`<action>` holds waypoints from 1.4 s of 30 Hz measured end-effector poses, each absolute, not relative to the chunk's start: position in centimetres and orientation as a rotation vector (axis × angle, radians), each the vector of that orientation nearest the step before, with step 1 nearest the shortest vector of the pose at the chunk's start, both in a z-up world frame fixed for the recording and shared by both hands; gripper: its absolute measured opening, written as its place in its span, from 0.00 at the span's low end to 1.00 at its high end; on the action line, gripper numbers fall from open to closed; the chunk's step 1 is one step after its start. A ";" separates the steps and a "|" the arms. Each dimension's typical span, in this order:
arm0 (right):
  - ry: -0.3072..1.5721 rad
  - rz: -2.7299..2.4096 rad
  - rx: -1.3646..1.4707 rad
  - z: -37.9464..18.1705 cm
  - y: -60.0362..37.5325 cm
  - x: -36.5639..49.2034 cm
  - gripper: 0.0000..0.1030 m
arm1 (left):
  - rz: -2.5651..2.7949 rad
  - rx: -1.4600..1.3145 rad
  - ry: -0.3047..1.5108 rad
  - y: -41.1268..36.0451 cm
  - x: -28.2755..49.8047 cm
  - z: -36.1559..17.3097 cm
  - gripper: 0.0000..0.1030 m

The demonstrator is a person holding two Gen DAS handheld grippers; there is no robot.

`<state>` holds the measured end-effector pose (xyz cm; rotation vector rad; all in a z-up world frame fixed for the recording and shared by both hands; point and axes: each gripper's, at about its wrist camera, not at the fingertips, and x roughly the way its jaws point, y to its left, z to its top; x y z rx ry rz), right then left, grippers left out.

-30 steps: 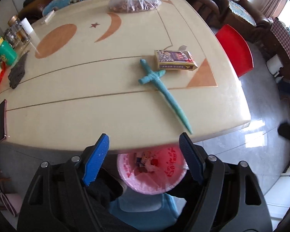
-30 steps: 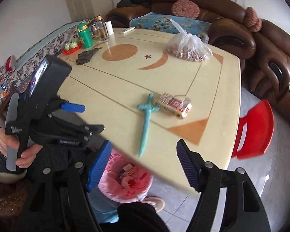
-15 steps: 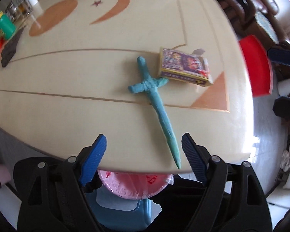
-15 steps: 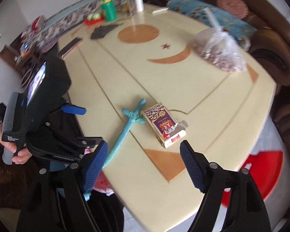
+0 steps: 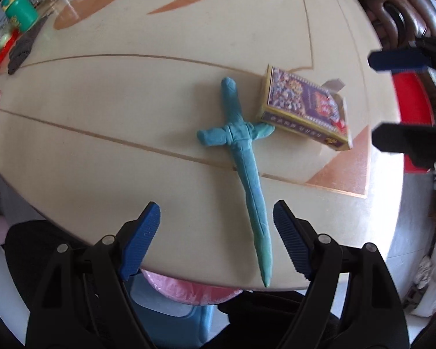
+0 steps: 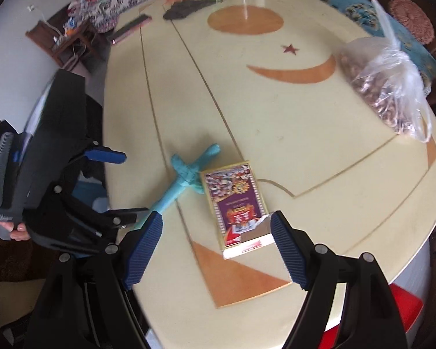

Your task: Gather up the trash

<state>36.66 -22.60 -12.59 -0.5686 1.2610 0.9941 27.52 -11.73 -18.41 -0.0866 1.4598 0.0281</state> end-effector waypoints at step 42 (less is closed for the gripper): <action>1.183 0.901 -0.727 -20.8 -19.7 36.3 0.58 | 0.118 -0.110 1.479 -10.6 30.6 -20.3 0.16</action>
